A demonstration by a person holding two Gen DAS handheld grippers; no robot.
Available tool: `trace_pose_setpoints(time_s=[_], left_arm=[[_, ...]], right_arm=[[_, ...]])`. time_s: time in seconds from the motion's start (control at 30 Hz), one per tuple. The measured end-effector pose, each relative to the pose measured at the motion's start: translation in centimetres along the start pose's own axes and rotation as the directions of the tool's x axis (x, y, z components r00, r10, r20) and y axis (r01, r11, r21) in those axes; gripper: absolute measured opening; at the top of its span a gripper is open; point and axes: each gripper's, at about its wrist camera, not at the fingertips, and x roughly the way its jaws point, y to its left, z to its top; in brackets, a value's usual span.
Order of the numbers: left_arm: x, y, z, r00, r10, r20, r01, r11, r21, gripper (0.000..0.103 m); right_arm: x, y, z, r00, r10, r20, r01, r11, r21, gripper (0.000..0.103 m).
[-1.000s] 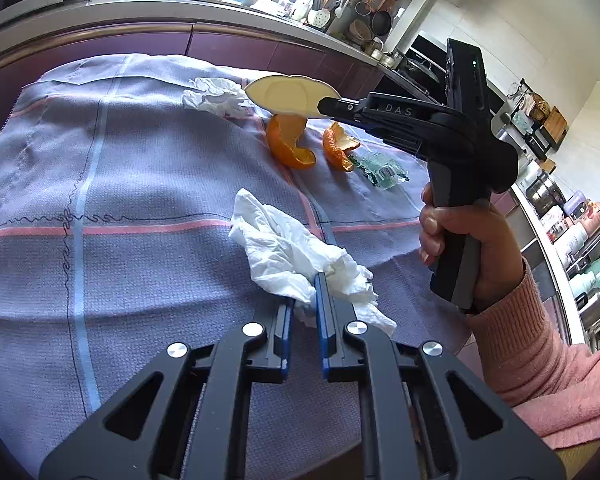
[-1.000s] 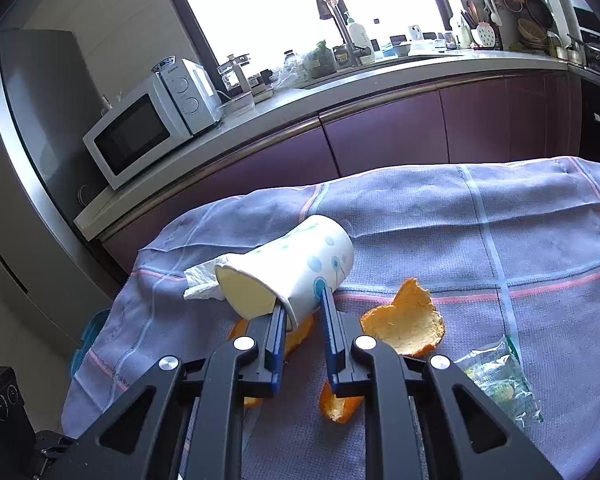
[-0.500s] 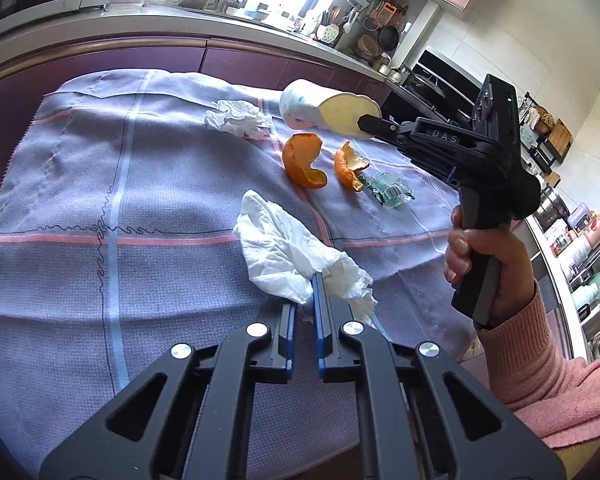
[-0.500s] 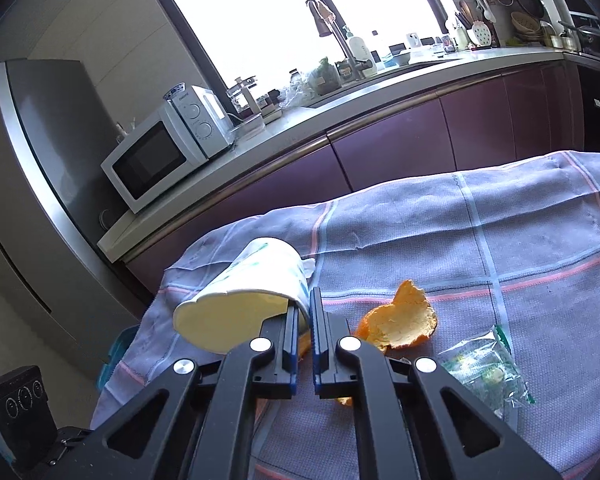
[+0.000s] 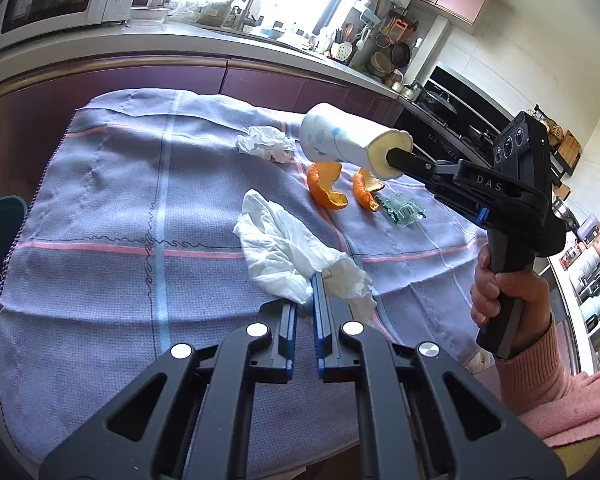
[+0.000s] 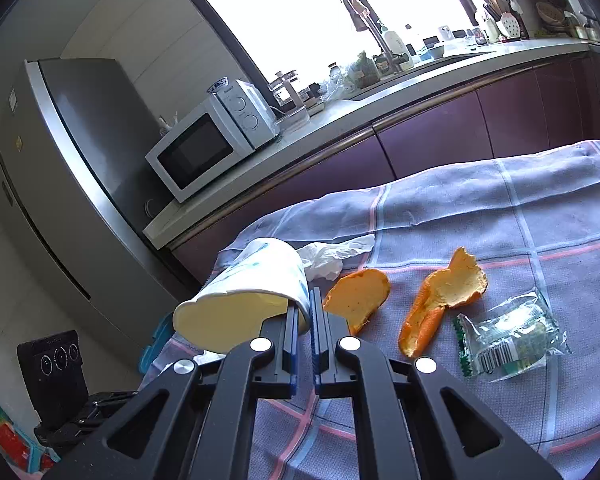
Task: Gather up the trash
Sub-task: 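Lift the tissue with the left gripper while the right gripper lifts the yogurt cup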
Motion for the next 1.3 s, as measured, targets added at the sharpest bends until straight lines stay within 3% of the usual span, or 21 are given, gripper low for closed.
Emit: trace_pose_setpoints(time_s=[1.3], left_arm=[[-7.6,3.3,-0.7,0.986,0.116,0.119,-0.105,0.99,-0.089,0.008]], right_arm=[[2.6,4.8,-2.1,0.99,0.117,-0.076,-0.12,0.992,-0.037,0.004]])
